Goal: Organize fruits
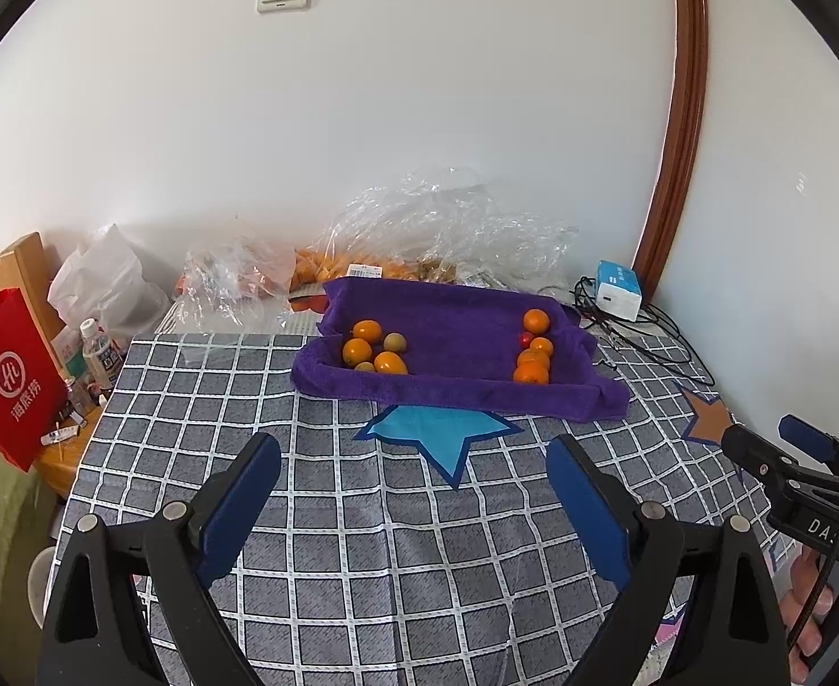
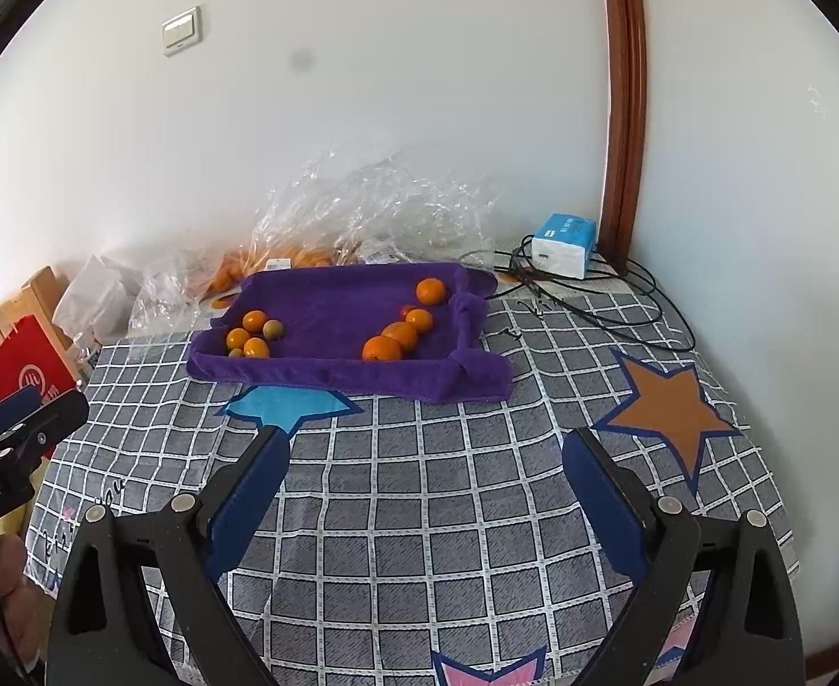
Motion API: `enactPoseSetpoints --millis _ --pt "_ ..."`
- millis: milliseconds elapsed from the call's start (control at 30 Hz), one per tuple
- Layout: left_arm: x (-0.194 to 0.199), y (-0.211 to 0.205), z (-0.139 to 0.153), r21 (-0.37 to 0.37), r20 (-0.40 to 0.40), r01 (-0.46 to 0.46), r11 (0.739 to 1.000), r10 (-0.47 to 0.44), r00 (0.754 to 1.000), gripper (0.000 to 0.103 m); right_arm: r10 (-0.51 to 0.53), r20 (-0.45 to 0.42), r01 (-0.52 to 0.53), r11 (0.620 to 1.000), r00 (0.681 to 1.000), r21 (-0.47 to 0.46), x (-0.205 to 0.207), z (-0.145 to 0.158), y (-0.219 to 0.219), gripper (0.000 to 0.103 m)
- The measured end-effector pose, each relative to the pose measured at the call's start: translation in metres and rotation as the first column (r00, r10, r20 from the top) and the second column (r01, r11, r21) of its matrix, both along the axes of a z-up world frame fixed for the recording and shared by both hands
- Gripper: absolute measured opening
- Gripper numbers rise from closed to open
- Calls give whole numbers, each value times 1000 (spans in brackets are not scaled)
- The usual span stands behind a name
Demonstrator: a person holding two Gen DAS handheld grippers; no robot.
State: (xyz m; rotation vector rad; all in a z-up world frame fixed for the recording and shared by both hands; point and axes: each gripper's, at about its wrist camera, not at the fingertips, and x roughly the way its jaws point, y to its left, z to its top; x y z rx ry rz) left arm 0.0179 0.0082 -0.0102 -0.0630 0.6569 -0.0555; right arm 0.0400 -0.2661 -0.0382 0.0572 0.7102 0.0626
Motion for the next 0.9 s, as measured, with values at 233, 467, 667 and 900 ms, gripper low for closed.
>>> enactPoseSetpoints --millis 233,467,667,900 --pt "-1 1 -1 1 -6 -8 1000 8 1000 94 -3 -1 3 1000 1000 -1 -2 0 -2 95" --pt "-2 2 1 0 -1 -11 1000 11 1000 95 -4 5 4 1000 1000 1 -4 2 -1 95" --pt "-3 3 1 -1 0 -12 1000 12 1000 95 -3 7 3 1000 1000 2 -4 3 0 95" --pt "-3 3 3 -2 4 -15 1000 15 1000 95 0 11 0 1000 1000 -1 -5 3 0 95"
